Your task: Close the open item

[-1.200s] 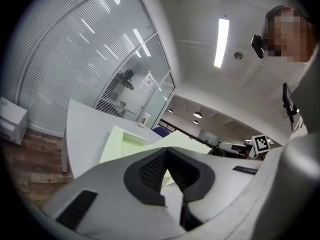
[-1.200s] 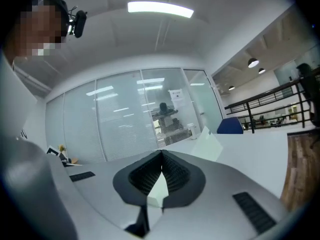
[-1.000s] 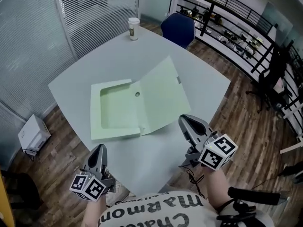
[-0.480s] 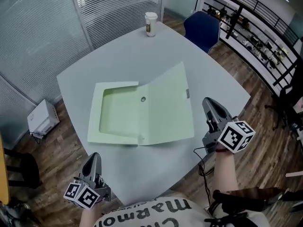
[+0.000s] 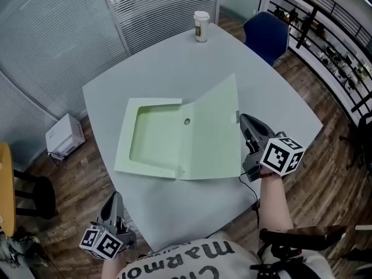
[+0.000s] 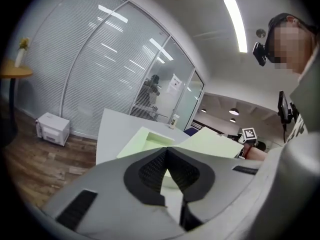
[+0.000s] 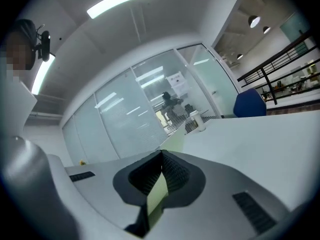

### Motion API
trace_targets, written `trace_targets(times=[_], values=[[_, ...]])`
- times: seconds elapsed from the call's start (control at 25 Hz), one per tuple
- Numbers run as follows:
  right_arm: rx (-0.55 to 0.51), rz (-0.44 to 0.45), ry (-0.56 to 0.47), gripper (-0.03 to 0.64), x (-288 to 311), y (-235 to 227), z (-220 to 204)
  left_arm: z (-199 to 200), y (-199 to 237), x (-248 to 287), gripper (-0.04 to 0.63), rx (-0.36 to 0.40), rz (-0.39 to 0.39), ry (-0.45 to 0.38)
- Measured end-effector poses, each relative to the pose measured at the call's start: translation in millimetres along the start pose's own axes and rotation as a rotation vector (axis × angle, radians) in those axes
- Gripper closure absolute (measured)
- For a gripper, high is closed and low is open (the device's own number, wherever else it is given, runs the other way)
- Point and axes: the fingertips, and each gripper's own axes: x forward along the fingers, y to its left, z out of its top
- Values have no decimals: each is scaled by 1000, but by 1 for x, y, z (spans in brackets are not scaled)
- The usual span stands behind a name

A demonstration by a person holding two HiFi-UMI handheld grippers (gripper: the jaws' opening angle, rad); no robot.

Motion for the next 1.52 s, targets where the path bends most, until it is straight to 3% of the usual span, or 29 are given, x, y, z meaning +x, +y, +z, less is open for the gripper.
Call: trace_targets(times=[0.24,0.52,0.84,1.12,1.32,1.52], values=[[25,122,-17,617,24,49,5,0,1,3,606,15,-7,-6],[22,157,-9,615,53,103,-15,14,20,17,606,35,-85,-31],[-79,76,27,617,90,159,-42,16,62,26,606,58,-233,19],[-136,-28,52,617,121,196,-67,15,107,32,606,2,-344,74],[-185,-50,102,617,155,218,-92,34,141,28,606,22,-365,76],[-297,-95,198,617,196,222,-116,43,175,25,606,13,-351,87]])
